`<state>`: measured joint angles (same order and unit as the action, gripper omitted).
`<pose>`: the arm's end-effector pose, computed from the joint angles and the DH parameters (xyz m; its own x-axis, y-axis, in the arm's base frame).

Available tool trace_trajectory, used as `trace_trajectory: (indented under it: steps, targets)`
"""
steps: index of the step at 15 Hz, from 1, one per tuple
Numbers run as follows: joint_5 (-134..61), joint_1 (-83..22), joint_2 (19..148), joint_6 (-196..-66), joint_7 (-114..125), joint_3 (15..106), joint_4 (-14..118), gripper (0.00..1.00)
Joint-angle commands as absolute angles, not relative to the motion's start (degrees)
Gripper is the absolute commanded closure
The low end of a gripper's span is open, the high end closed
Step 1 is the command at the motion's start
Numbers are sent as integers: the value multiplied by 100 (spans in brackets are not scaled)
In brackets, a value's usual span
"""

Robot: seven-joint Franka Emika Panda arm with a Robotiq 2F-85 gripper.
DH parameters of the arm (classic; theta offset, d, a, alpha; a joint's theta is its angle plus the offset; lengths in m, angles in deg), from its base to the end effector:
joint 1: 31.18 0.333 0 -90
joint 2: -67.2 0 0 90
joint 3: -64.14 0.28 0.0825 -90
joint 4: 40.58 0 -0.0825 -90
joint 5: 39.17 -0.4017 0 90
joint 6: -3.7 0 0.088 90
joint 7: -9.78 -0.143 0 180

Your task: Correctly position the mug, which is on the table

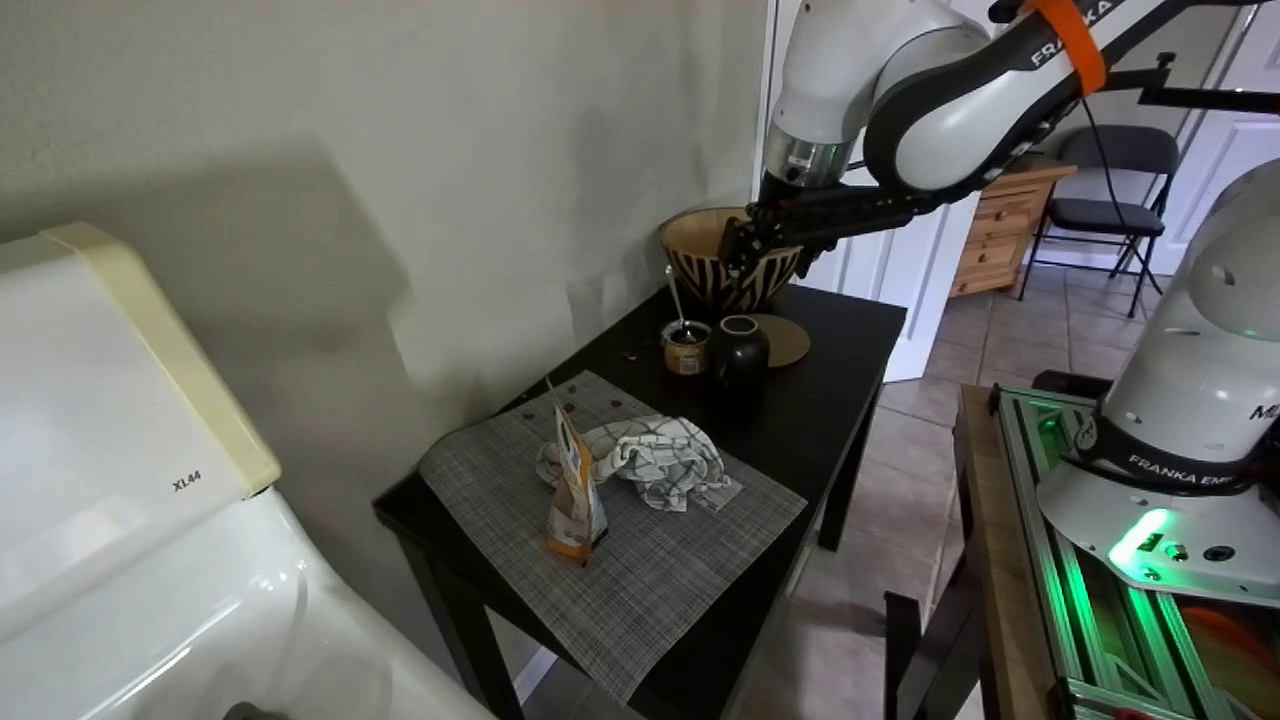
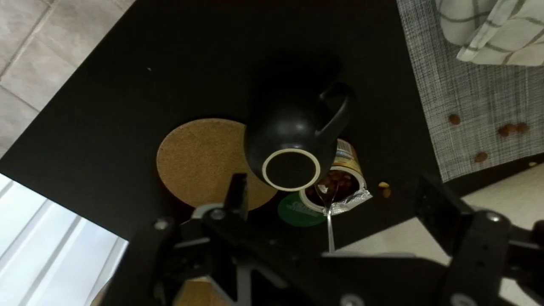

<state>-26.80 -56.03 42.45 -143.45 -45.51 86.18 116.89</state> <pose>0.4263 -0.0437 0.2821 0.6152 -0.7058 0.3514 -0.7604 -0.6489 0.0280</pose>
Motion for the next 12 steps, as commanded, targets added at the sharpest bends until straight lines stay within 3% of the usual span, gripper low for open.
trace_trajectory:
  steps: [1,12]
  targets:
    - [-2300,-6852,4295,-14652,-5821,10141,11677,0]
    - [-3281,-10447,4429,-15154,-6330,14737,11492,0]
